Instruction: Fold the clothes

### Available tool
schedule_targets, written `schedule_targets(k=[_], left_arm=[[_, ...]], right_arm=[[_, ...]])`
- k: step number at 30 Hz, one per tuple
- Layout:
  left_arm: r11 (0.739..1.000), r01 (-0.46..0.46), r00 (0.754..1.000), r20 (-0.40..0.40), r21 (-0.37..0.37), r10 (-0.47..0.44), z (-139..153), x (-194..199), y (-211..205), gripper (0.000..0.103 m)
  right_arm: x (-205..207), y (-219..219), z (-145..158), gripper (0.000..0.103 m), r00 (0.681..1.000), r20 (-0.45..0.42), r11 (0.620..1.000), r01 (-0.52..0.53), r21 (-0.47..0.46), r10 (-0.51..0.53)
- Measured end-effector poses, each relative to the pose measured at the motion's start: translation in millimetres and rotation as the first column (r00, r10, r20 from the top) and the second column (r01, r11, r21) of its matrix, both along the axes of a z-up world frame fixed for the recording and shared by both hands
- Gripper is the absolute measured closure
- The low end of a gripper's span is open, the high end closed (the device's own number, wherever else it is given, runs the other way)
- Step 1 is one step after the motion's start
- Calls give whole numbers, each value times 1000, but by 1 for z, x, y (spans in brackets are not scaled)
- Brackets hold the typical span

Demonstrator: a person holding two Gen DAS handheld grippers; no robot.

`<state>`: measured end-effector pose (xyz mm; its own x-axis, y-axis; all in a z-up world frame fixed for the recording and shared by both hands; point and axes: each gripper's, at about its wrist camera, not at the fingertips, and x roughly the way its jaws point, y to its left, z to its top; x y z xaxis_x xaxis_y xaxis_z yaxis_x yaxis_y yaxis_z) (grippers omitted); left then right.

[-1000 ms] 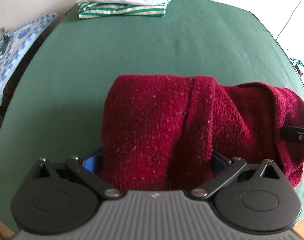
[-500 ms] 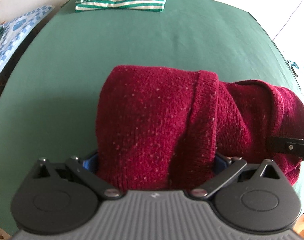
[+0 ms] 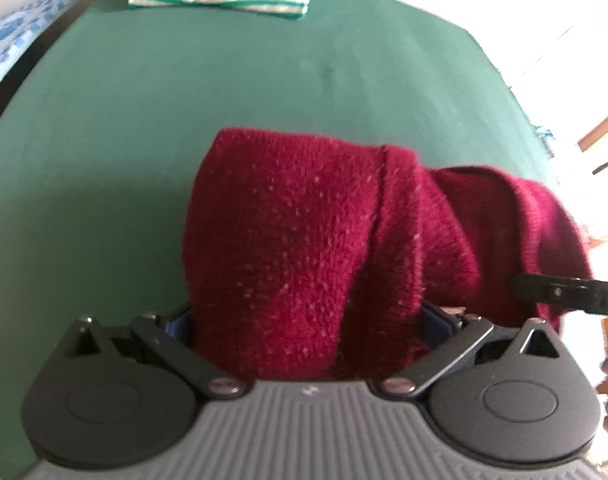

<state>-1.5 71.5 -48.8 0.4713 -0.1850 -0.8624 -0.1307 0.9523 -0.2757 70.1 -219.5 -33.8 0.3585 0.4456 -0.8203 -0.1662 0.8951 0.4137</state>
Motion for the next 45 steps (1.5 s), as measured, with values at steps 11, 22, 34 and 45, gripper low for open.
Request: schedule_targets(k=[11, 22, 34, 45], left_arm=[[996, 61, 998, 15, -66, -60, 13, 10, 37, 1], [991, 38, 999, -14, -131, -40, 10, 10, 78, 1], [982, 40, 999, 19, -183, -37, -3, 1, 54, 2], [999, -33, 988, 150, -18, 36, -12, -14, 7, 0]], right_arm=[[12, -32, 5, 12, 997, -33, 984, 71, 165, -66], [23, -40, -11, 16, 995, -94, 970, 51, 238, -29], [18, -18, -21, 5, 995, -12, 966, -90, 242, 96], [11, -14, -27, 7, 992, 56, 961, -122, 248, 111]])
